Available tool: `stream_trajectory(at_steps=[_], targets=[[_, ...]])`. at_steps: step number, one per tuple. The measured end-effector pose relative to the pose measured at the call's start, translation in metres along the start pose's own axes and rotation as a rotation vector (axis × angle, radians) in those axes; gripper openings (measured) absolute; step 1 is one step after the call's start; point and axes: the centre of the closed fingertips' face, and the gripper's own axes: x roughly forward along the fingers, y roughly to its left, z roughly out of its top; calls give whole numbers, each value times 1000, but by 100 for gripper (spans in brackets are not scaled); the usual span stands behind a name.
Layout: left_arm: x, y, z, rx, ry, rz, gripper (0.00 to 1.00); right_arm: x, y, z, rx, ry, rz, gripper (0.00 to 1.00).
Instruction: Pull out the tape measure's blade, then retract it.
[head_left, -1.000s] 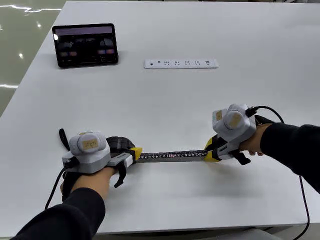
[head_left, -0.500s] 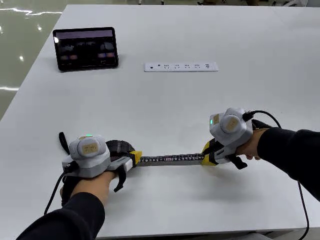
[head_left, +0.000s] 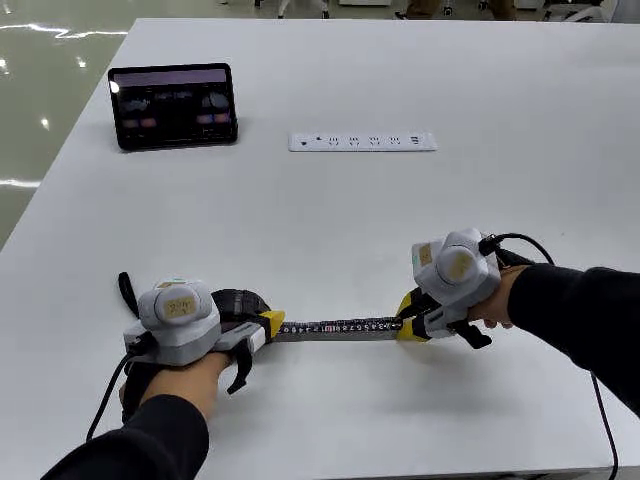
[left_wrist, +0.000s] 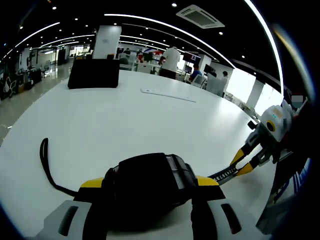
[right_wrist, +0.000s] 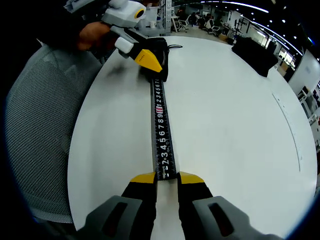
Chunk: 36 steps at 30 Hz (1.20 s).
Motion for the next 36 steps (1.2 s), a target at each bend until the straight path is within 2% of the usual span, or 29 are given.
stream_trajectory(at_steps=[16, 36], targets=[[0, 0, 0, -3, 1, -1, 63, 7, 2, 12, 16, -27, -6, 11], [0, 0, 0, -5, 2, -2, 63, 12, 0, 18, 47, -39, -13, 11]])
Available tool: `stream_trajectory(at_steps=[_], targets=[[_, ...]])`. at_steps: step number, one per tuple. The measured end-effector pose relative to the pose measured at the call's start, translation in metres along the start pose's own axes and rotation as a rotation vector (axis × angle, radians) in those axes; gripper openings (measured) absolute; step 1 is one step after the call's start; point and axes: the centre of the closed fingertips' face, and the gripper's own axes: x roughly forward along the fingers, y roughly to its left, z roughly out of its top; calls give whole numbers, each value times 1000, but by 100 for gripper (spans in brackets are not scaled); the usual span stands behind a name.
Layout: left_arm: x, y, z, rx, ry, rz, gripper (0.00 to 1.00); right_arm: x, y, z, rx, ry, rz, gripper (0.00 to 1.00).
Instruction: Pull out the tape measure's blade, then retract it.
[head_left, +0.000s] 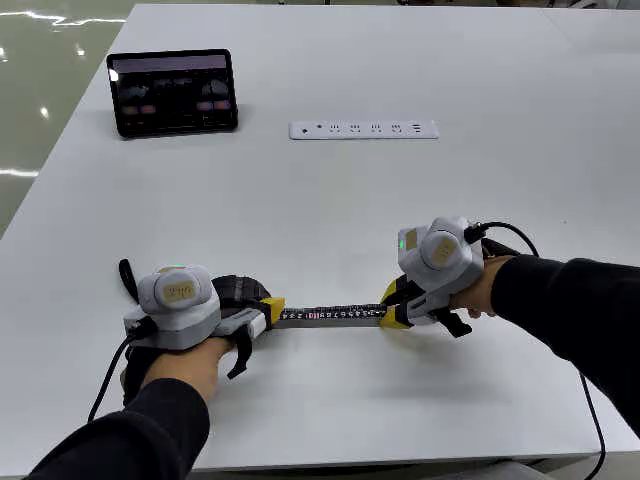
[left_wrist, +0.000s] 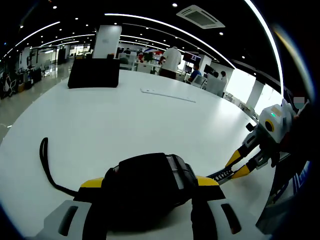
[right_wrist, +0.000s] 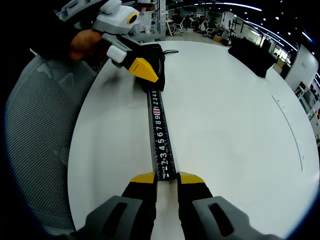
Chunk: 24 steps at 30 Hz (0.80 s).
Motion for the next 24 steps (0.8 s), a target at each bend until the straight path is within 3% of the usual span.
stream_trajectory(at_steps=[24], targets=[[1, 0, 0, -5, 0, -2, 64, 7, 0, 12, 6, -14, 0, 11]])
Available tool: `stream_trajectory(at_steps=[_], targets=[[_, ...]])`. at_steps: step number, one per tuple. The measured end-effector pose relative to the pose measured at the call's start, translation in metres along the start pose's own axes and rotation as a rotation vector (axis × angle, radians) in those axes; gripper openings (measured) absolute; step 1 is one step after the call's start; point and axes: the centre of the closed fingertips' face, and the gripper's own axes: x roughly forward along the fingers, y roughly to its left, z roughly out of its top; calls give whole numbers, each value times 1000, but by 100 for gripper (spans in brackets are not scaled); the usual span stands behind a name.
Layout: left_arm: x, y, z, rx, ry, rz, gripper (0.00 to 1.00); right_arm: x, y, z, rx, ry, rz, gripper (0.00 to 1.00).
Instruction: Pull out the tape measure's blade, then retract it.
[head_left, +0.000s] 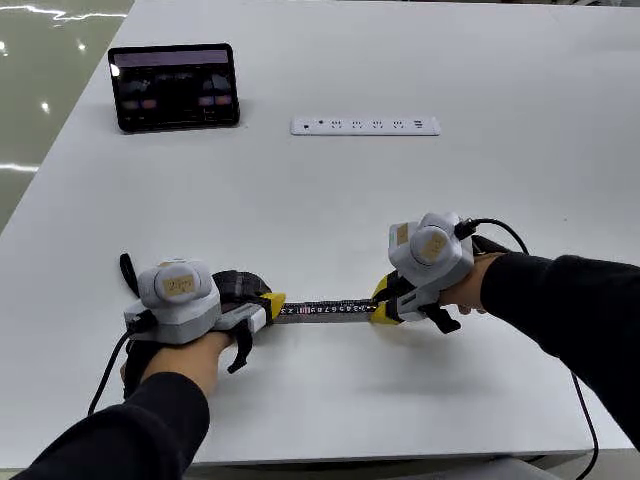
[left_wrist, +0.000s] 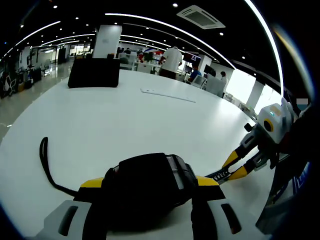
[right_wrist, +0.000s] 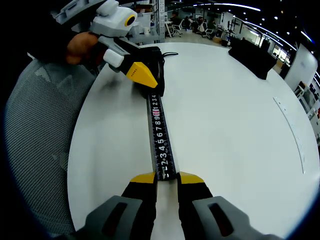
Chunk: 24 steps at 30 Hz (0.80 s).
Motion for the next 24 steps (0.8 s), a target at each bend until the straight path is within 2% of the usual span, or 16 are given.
stream_trajectory(at_steps=[24], targets=[[0, 2, 0, -18, 1, -7, 63, 9, 2, 14, 13, -23, -9, 11]])
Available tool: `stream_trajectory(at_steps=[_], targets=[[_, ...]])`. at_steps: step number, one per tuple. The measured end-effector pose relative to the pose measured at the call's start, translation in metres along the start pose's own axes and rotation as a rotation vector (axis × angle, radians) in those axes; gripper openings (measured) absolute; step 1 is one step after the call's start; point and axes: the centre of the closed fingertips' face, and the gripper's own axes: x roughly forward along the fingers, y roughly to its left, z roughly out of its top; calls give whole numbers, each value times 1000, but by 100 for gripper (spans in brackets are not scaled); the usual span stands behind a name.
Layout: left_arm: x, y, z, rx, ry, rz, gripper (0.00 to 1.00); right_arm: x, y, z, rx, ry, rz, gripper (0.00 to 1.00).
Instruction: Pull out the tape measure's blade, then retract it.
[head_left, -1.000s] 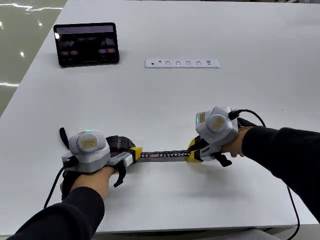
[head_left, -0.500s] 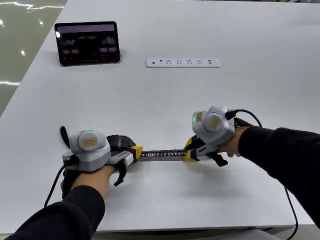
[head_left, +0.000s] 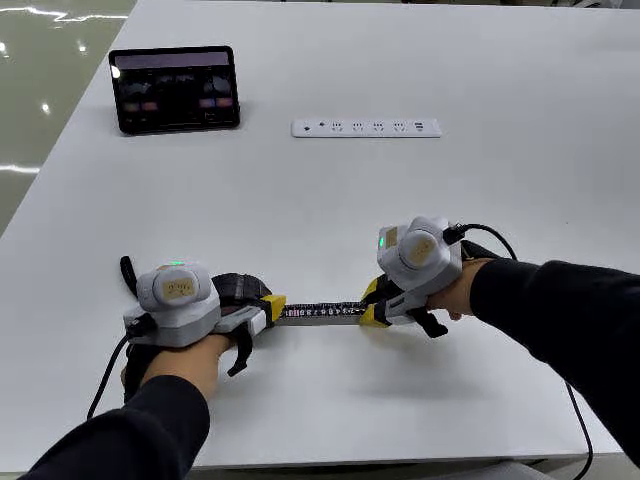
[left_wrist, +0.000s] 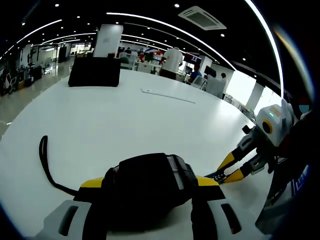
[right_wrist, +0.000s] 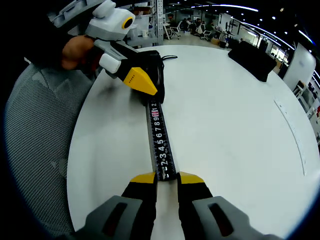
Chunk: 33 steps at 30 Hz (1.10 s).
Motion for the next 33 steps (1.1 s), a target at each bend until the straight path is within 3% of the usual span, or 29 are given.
stream_trajectory(at_steps=[33], targets=[[1, 0, 1, -14, 1, -12, 63, 8, 2, 13, 10, -27, -8, 11]])
